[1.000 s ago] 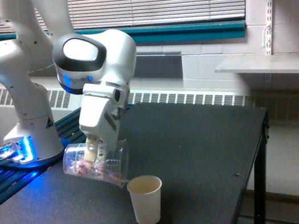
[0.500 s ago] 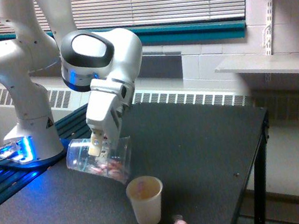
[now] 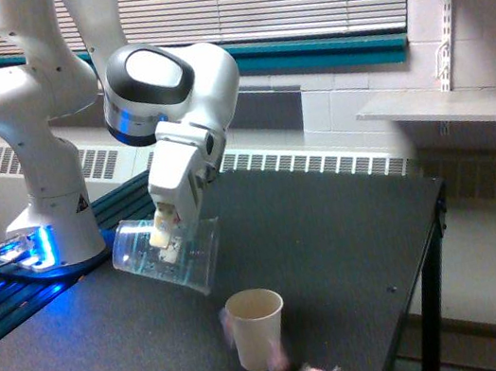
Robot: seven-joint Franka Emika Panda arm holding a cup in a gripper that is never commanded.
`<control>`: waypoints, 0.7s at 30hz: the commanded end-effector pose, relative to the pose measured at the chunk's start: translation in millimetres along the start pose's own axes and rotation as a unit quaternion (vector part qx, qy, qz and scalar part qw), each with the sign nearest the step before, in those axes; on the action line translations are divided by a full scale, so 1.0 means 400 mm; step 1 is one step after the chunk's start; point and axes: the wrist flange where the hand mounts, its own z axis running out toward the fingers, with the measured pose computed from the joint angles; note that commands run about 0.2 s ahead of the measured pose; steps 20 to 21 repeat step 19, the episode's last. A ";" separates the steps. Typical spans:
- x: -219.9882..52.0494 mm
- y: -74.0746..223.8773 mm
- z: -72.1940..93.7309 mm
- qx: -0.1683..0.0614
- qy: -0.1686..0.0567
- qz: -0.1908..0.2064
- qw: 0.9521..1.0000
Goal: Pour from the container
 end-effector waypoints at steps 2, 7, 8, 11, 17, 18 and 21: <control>0.003 -0.009 -0.023 -0.003 0.009 -0.005 1.000; 0.004 -0.009 -0.027 -0.004 0.010 -0.007 1.000; 0.003 -0.010 -0.028 -0.004 0.010 -0.007 1.000; 0.002 -0.010 -0.028 -0.003 0.010 -0.008 1.000; 0.006 -0.010 -0.027 0.001 0.012 -0.014 1.000; 0.007 -0.011 -0.025 0.001 0.013 -0.014 1.000; 0.007 -0.011 -0.025 0.001 0.013 -0.014 1.000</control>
